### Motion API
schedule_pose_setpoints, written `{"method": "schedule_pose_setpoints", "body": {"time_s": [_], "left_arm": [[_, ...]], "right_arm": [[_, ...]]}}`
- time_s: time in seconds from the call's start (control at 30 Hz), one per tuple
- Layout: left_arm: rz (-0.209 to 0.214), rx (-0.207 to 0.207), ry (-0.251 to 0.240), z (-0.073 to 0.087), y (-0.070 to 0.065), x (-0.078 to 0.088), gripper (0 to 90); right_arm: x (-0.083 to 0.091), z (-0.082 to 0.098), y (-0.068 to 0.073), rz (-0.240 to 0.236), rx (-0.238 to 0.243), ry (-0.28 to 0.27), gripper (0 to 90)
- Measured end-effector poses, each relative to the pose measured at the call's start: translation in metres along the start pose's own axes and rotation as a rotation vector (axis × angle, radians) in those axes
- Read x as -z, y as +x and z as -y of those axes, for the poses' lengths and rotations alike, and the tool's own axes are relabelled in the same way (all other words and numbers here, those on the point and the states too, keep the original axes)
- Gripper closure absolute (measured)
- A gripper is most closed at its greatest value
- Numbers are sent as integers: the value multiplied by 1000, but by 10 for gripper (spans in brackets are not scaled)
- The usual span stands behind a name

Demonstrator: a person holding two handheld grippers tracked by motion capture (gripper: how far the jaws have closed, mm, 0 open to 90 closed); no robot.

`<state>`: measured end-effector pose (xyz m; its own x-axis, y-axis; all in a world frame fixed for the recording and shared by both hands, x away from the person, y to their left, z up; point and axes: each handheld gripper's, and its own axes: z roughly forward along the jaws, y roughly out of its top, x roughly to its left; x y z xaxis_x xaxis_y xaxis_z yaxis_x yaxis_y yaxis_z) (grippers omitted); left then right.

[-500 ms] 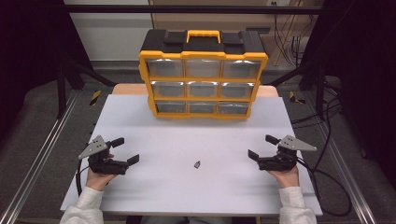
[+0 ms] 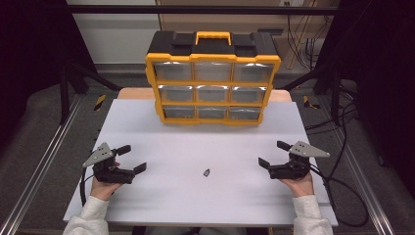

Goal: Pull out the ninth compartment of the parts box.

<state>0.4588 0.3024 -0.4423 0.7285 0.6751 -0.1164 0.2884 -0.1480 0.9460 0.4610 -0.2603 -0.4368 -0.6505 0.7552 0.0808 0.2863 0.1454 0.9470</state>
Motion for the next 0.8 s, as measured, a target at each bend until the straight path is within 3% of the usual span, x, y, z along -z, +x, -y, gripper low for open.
{"method": "schedule_pose_setpoints", "body": {"time_s": [0.27, 0.8], "left_arm": [[-5, 1, 2, 0, 1, 0, 0], [-10, 1, 4, 1, 2, 0, 0]], "right_arm": [[-11, -6, 7, 10, 61, 49, 4], [-26, -20, 17, 20, 139, 82, 4]]}}
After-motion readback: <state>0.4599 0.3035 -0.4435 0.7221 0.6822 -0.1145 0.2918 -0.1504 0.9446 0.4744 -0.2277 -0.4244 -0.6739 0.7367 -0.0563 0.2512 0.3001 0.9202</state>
